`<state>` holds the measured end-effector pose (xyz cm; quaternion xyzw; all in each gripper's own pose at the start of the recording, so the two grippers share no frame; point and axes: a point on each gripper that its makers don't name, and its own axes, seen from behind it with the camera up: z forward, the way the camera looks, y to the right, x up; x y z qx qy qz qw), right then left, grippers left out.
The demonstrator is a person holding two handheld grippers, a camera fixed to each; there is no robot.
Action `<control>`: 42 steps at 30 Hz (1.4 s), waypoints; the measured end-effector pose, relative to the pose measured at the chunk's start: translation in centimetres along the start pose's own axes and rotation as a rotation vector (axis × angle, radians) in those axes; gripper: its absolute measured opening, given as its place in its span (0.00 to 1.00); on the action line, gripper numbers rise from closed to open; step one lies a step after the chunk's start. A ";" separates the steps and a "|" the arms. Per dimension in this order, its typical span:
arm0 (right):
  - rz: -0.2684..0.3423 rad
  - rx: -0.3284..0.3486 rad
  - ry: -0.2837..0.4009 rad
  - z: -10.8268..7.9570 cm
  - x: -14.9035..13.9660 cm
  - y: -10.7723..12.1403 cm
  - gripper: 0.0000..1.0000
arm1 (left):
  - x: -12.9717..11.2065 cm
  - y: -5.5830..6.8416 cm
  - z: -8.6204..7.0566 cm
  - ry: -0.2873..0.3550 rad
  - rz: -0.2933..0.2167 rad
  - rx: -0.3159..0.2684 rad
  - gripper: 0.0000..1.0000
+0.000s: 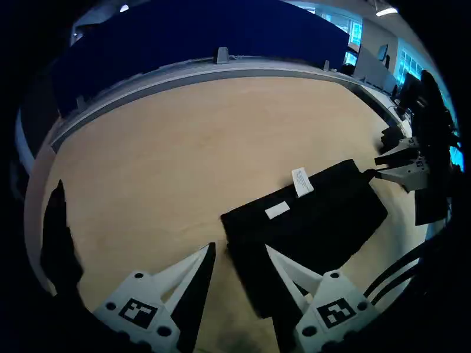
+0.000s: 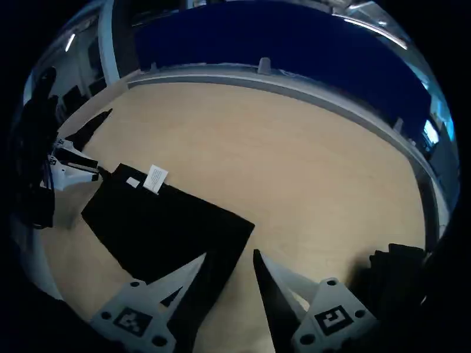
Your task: Fold towel
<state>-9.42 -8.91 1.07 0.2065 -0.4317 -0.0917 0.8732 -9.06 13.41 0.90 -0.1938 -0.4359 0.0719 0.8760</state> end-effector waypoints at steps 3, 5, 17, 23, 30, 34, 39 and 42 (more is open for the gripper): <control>0.001 -0.010 0.009 0.0 0.3 0.2 0.64 | 0.1 -0.2 -0.2 0.002 0.000 0.006 0.61; 0.000 -0.018 0.015 0.0 0.5 0.4 0.72 | 0.1 -0.3 -0.2 0.004 -0.002 0.007 0.65; 0.004 -0.025 0.035 -0.6 0.8 0.3 1.00 | -0.1 -0.1 -1.0 0.009 -0.011 0.006 0.87; 0.004 -0.023 0.034 -1.3 0.4 0.1 1.00 | -0.5 0.1 -1.6 0.010 -0.020 0.004 0.90; 0.007 -0.021 0.031 -2.3 -0.8 -0.5 1.00 | -1.3 0.1 -2.7 0.017 -0.022 0.009 0.93; 0.013 -0.024 0.030 -3.0 -1.5 -0.8 1.00 | -1.9 0.2 -3.5 0.020 -0.022 0.015 0.93; 0.021 -0.029 0.032 -4.0 -2.4 -1.0 1.00 | -2.4 0.4 -4.2 0.027 -0.028 0.022 0.93; 0.023 -0.030 0.032 -4.3 -2.7 -1.0 1.00 | -2.7 0.4 -4.5 0.028 -0.037 0.025 0.93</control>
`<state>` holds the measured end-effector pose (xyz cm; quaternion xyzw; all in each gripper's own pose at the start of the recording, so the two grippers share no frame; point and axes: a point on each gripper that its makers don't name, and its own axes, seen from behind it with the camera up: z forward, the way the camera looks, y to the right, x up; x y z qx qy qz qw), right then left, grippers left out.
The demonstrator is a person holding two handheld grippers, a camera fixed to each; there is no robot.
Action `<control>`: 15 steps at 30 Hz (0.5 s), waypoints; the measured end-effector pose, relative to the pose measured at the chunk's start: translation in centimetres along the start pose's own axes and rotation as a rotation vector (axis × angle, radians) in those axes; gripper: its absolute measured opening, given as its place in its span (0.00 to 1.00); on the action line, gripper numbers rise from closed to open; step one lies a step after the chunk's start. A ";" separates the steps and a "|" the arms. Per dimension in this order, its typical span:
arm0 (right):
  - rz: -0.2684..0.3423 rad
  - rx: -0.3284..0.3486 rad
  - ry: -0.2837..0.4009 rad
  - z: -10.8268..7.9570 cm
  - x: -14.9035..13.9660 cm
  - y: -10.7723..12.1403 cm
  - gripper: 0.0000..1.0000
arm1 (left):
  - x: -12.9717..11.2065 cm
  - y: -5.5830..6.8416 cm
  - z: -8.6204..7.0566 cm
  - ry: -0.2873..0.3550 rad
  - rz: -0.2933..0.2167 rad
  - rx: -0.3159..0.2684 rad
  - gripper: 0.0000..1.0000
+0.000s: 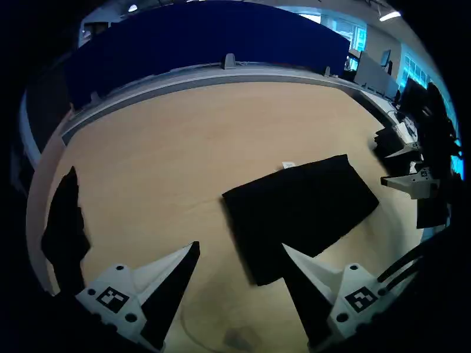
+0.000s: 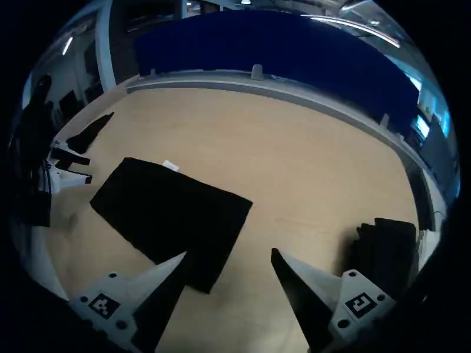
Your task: Fold towel
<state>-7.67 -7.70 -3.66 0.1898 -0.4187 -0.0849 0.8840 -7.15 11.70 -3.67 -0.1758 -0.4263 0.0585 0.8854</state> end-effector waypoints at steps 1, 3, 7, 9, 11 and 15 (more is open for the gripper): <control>-0.001 0.001 0.001 -0.1 0.0 0.0 1.00 | -0.1 0.0 -0.1 0.001 -0.002 0.002 0.93; -0.004 0.004 0.002 -0.2 0.0 0.0 1.00 | -0.3 -0.2 -0.3 0.003 -0.008 0.008 0.93; -0.019 0.015 0.004 -0.3 0.2 -0.2 1.00 | -0.8 -0.6 -1.0 0.007 -0.020 0.023 0.93; -0.030 0.025 0.003 -0.3 0.2 -0.4 1.00 | -1.1 -0.8 -1.5 0.010 -0.029 0.033 0.93; -0.046 0.035 -0.002 -0.3 0.1 -0.6 1.00 | -1.4 -1.1 -2.0 0.010 -0.044 0.044 0.93; -0.081 0.057 -0.016 -0.1 -0.3 -1.2 1.00 | -2.4 -1.8 -3.2 0.013 -0.077 0.070 0.93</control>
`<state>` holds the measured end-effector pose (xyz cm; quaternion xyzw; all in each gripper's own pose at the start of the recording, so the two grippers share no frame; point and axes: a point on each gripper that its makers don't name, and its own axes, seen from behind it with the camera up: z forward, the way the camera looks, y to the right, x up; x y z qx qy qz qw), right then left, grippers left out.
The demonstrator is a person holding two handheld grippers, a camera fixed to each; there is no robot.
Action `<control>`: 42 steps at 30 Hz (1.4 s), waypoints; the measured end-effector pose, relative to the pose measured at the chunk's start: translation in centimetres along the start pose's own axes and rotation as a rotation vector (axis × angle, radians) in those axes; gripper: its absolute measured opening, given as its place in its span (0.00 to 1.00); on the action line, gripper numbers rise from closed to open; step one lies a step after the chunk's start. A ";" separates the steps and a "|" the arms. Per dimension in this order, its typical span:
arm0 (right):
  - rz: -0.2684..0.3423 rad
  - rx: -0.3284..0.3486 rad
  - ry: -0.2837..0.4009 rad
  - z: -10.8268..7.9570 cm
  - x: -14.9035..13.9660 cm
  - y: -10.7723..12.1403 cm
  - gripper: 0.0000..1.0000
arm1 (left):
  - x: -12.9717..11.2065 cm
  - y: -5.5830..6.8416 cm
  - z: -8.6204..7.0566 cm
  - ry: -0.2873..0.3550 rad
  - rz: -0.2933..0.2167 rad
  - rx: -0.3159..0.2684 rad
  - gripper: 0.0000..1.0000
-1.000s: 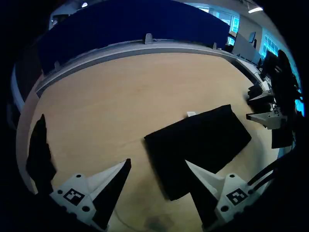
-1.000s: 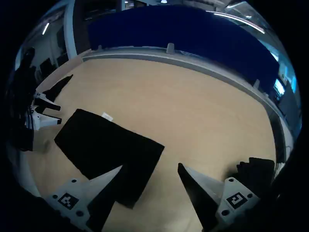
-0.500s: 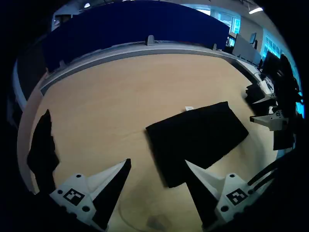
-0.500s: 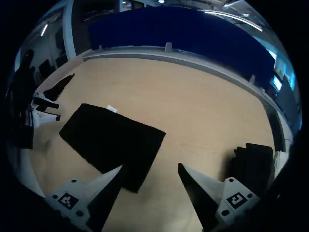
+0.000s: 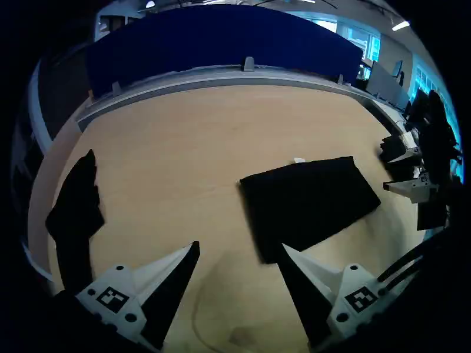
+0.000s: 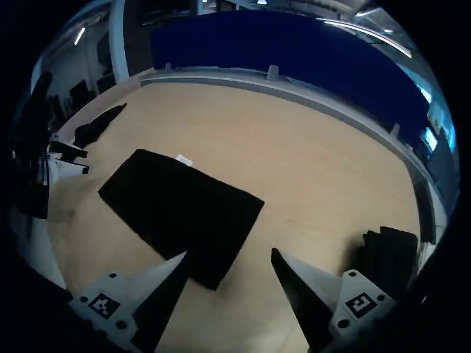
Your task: Fold towel
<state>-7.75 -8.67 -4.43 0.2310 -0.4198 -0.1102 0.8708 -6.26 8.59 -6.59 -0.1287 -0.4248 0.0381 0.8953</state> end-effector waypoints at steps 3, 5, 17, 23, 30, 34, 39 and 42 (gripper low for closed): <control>-0.023 0.017 -0.007 0.2 -0.1 -0.6 1.00 | -0.7 -0.6 -0.9 0.002 -0.021 0.019 0.93; -0.037 0.027 -0.011 0.2 -0.2 -1.0 1.00 | -1.3 -0.9 -1.4 0.001 -0.034 0.030 0.93; -0.082 0.051 -0.032 0.7 -0.7 -1.9 1.00 | -3.4 -2.4 -3.3 0.004 -0.090 0.074 0.93; -0.099 0.058 -0.061 1.0 -2.2 -2.0 1.00 | -4.3 -2.7 -4.0 -0.001 -0.104 0.087 0.93; -0.110 0.074 -0.088 1.2 -3.9 -2.4 0.94 | -5.2 -2.9 -4.5 -0.007 -0.120 0.096 0.93; -0.118 0.074 -0.104 1.4 -4.4 -2.4 0.86 | -5.5 -3.1 -4.6 -0.009 -0.126 0.098 0.93; -0.126 0.079 -0.124 1.6 -5.0 -2.4 0.69 | -5.7 -3.3 -4.7 -0.011 -0.132 0.100 0.93; -0.127 0.093 -0.138 1.6 -5.4 -2.7 0.56 | -5.9 -3.3 -4.8 -0.012 -0.137 0.100 0.93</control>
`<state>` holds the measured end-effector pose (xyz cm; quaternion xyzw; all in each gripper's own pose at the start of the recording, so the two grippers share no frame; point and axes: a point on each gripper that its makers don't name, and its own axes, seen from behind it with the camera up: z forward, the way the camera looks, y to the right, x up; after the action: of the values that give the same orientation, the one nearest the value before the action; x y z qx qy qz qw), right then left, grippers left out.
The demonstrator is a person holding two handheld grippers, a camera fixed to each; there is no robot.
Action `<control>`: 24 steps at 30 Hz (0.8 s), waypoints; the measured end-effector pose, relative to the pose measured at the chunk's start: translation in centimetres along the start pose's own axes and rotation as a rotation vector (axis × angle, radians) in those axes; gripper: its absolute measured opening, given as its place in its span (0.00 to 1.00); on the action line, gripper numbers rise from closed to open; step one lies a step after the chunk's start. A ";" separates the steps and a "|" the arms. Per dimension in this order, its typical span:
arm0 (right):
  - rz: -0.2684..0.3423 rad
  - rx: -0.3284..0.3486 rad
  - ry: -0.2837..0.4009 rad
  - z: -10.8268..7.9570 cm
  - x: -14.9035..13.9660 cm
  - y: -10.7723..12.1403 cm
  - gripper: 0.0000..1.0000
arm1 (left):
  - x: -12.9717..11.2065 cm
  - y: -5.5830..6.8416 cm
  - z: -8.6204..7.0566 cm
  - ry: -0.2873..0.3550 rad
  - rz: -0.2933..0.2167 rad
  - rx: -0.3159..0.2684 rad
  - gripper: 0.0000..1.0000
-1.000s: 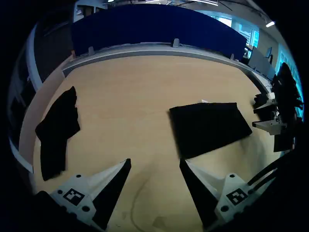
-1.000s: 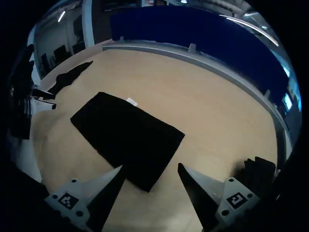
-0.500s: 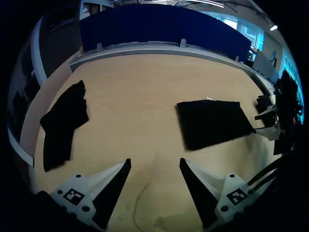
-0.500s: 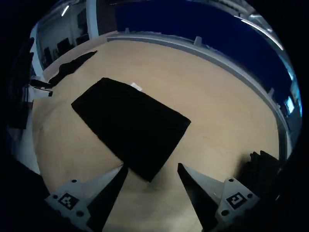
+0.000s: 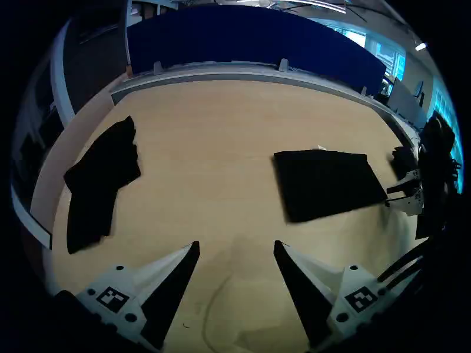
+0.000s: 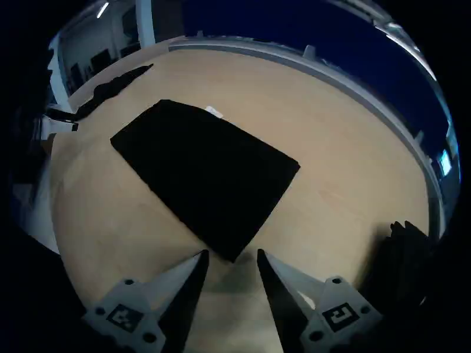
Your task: Fold towel
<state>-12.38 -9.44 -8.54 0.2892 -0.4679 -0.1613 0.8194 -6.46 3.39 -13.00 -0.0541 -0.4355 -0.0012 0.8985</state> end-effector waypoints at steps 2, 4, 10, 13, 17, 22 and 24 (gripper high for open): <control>0.000 0.006 -0.005 0.1 -0.2 -0.1 0.46 | -0.1 -0.1 0.0 -0.001 -0.002 0.000 0.93; 0.002 0.011 -0.009 0.1 -0.3 -0.3 0.36 | -0.1 -0.2 0.0 -0.002 -0.004 0.001 0.93; 0.003 0.017 -0.013 0.2 -0.5 -0.5 0.25 | -0.3 -0.4 -0.1 -0.004 -0.005 0.004 0.93; -0.005 0.016 -0.017 0.2 -0.7 -0.5 0.19 | -0.5 -0.5 -0.1 -0.007 -0.008 0.006 0.93; -0.015 0.013 -0.018 0.3 -0.7 -0.4 0.08 | -0.7 -0.6 -0.2 -0.008 -0.010 0.007 0.93; -0.017 0.015 -0.010 0.3 -0.4 -0.4 0.02 | -0.8 -0.6 -0.4 -0.008 -0.013 0.008 0.93; -0.018 0.018 -0.005 0.2 -0.2 -0.4 0.02 | -0.8 -0.6 -0.5 -0.007 -0.014 0.007 0.93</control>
<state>-12.65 -9.72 -8.88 0.3006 -0.4685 -0.1653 0.8141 -6.59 2.71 -13.86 -0.0476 -0.4393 -0.0058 0.8971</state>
